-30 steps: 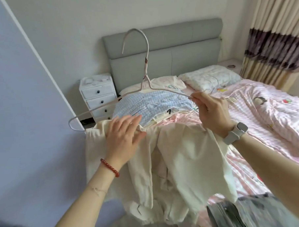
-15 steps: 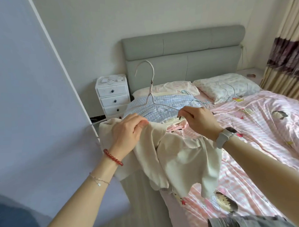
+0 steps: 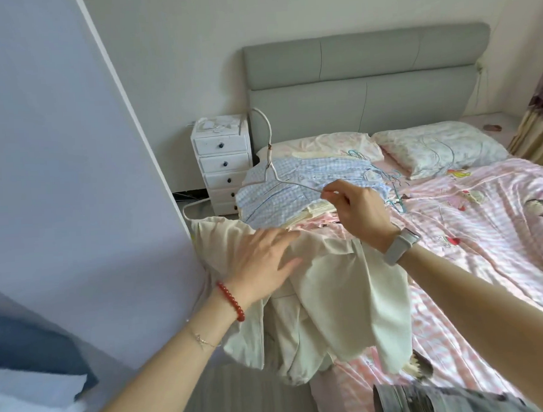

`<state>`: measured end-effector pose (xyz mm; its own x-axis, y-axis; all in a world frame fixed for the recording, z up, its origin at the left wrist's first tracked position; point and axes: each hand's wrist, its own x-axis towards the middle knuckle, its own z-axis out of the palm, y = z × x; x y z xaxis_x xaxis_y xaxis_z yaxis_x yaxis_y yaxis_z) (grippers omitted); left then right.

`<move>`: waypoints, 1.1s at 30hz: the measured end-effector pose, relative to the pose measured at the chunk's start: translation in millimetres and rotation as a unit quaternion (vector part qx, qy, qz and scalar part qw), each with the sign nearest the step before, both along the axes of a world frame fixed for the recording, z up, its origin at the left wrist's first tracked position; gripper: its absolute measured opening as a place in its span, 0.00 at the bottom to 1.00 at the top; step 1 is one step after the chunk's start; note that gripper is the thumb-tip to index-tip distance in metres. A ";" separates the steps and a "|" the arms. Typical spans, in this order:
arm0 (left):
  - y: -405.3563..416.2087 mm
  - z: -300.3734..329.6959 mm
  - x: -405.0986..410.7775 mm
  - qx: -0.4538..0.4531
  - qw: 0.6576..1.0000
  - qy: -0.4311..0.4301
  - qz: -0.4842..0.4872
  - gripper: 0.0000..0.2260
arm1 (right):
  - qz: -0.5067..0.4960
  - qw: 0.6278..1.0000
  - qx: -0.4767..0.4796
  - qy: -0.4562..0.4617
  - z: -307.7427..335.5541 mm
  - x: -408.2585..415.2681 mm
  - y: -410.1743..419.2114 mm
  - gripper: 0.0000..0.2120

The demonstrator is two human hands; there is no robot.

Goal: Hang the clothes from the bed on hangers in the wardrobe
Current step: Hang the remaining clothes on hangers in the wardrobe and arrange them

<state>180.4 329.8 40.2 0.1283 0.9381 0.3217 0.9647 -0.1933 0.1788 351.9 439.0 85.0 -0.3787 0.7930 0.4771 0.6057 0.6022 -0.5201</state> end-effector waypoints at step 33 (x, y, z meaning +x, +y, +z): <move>-17.4 -24.0 -38.0 0.165 0.972 -0.089 0.140 0.24 | 0.049 0.985 0.163 0.032 -61.0 32.7 -8.7 0.14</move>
<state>142.4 312.4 16.2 -0.2028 0.7706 0.6042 0.9471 -0.0025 0.3211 384.6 430.3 24.0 -0.4071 0.5554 0.7251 0.5093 0.7970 -0.3245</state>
